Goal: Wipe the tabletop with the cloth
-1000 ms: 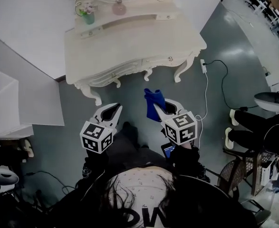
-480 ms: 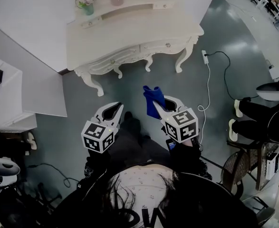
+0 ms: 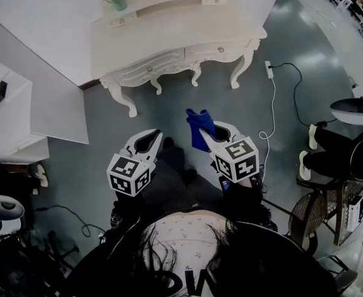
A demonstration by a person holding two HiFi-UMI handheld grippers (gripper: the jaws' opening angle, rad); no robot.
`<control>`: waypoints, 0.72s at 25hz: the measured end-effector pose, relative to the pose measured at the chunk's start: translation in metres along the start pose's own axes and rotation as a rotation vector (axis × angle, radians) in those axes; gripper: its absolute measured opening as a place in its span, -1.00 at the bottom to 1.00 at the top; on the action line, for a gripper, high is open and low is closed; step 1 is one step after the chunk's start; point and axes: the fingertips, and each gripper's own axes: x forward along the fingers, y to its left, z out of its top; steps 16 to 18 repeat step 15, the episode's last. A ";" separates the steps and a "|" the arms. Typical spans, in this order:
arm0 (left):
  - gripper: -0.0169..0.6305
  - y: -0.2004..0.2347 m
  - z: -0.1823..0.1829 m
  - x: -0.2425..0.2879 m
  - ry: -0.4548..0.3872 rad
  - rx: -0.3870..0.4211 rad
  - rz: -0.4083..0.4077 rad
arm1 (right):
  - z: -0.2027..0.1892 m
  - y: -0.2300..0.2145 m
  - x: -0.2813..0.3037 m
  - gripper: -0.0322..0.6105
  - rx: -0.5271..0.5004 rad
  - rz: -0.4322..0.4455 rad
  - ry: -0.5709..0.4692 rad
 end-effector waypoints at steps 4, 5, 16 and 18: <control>-0.94 -0.003 -0.006 -0.005 0.002 -0.003 0.011 | -0.003 0.003 -0.001 -0.66 -0.013 0.004 0.005; -0.94 -0.003 -0.008 -0.007 0.002 -0.006 0.015 | -0.004 0.004 -0.001 -0.66 -0.017 0.005 0.008; -0.94 -0.005 -0.013 -0.016 -0.007 -0.023 0.047 | -0.005 0.003 -0.010 -0.66 -0.028 0.006 0.005; -0.94 -0.005 -0.013 -0.016 -0.007 -0.023 0.047 | -0.005 0.003 -0.010 -0.66 -0.028 0.006 0.005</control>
